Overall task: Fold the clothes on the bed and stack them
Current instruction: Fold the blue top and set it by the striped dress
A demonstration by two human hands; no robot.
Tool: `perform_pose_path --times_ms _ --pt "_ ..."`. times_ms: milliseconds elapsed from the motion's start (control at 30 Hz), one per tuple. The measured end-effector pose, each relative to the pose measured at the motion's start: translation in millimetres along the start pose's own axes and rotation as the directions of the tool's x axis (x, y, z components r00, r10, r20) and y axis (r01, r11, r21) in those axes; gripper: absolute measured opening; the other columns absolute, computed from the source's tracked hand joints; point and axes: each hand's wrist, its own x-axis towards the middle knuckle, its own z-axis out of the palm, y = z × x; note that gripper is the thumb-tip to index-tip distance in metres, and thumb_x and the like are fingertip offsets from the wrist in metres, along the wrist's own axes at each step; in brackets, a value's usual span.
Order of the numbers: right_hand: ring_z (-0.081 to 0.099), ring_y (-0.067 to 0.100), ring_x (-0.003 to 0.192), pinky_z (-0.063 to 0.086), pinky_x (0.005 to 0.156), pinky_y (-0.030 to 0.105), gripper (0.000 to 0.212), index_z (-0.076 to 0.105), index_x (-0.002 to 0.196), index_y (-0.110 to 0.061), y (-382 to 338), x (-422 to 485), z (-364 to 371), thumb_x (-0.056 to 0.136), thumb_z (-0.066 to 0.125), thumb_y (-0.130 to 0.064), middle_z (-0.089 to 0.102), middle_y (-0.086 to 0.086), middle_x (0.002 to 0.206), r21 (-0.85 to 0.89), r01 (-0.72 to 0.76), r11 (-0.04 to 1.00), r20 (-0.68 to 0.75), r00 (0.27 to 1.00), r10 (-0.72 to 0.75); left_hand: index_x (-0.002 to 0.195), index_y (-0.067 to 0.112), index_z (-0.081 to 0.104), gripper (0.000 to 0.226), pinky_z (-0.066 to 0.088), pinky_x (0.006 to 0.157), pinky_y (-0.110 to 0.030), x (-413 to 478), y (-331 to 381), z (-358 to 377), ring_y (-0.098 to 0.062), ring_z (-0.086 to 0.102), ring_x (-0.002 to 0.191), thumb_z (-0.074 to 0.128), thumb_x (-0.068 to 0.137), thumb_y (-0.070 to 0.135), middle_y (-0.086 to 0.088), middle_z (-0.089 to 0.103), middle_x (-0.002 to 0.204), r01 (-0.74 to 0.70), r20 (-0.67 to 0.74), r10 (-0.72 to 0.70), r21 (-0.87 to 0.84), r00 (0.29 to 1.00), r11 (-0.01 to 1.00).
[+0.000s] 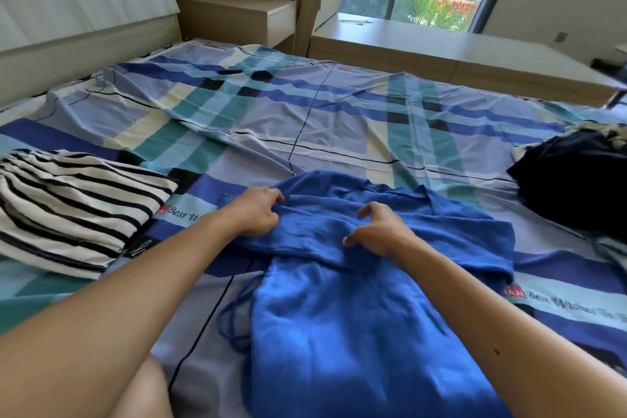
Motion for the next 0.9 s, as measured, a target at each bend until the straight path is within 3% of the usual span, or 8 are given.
perform_pose_path --times_ms 100,167,300,367,467,667,767,900 --pt "0.050 0.014 0.056 0.041 0.044 0.019 0.034 0.070 0.108 -0.002 5 -1 -21 0.078 0.081 -0.014 0.054 0.006 0.073 0.100 -0.040 0.994 0.157 0.987 0.024 0.105 0.023 0.063 0.025 0.031 0.107 -0.048 4 2 -5 -0.030 0.053 0.119 0.055 0.083 0.028 -0.005 0.062 0.121 0.085 -0.006 -0.085 0.200 0.996 0.976" --pt "0.062 0.014 0.068 0.051 0.057 0.023 0.030 0.071 0.105 0.002 8 2 -41 0.080 0.079 -0.015 0.069 0.008 0.087 0.248 -0.029 0.968 0.181 0.983 -0.017 0.085 0.024 0.059 0.007 0.027 0.104 -0.049 5 4 -9 -0.029 0.056 0.111 0.057 0.084 0.031 -0.002 0.066 0.104 0.109 -0.046 -0.101 0.222 0.994 0.969" --pt "0.070 0.027 0.089 0.059 0.084 0.040 0.026 0.070 0.114 -0.001 25 9 -86 0.088 0.068 -0.005 0.073 0.018 0.109 0.650 0.022 0.760 0.131 0.981 -0.140 0.078 0.027 0.059 0.015 0.036 0.086 -0.036 8 5 -24 -0.021 0.057 0.088 0.062 0.082 0.041 0.007 0.063 0.082 0.056 -0.010 -0.055 0.159 0.998 0.986" --pt "0.067 0.028 0.086 0.061 0.076 0.039 0.030 0.064 0.120 0.000 37 13 -102 0.091 0.066 -0.006 0.069 0.021 0.106 0.677 0.081 0.732 0.058 0.985 -0.163 0.073 0.025 0.060 0.021 0.042 0.075 -0.033 12 2 -30 -0.019 0.059 0.077 0.062 0.071 0.046 0.009 0.063 0.072 -0.032 0.014 0.032 0.047 0.999 0.998" --pt "0.059 0.013 0.054 0.050 0.044 0.020 0.015 0.064 0.108 -0.008 54 16 -124 0.094 0.066 -0.011 0.062 0.012 0.082 0.595 0.138 0.792 -0.059 0.990 -0.129 0.071 0.019 0.061 0.024 0.040 0.062 -0.032 19 4 -38 -0.017 0.054 0.066 0.066 0.073 0.042 0.004 0.062 0.066 -0.165 -0.027 0.163 -0.072 0.986 0.984" --pt "0.045 0.008 0.042 0.040 0.035 0.018 0.011 0.067 0.097 -0.006 106 27 -142 0.089 0.073 -0.010 0.056 0.009 0.069 0.410 0.163 0.897 -0.227 0.971 -0.073 0.088 0.024 0.064 0.017 0.042 0.064 -0.030 40 31 -36 -0.015 0.057 0.071 0.073 0.085 0.037 0.004 0.066 0.079 -0.259 -0.171 0.239 -0.107 0.956 0.960" --pt "0.057 0.013 0.050 0.043 0.043 0.022 0.015 0.068 0.086 -0.004 133 30 -137 0.081 0.081 -0.011 0.063 0.007 0.064 0.071 0.024 0.997 -0.179 0.984 -0.011 0.093 0.029 0.061 0.023 0.043 0.071 -0.030 48 41 -18 -0.019 0.059 0.083 0.075 0.081 0.044 0.007 0.062 0.086 -0.240 -0.154 0.243 0.041 0.958 0.970" --pt "0.066 0.025 0.083 0.050 0.072 0.034 0.042 0.063 0.082 -0.017 150 37 -131 0.060 0.087 -0.045 0.066 0.003 0.079 -0.305 -0.116 0.945 -0.238 0.970 0.042 0.117 0.028 0.056 0.046 0.038 0.100 -0.040 61 49 5 -0.023 0.053 0.117 0.072 0.079 0.048 0.001 0.059 0.122 -0.153 -0.112 0.207 0.364 0.972 0.919"
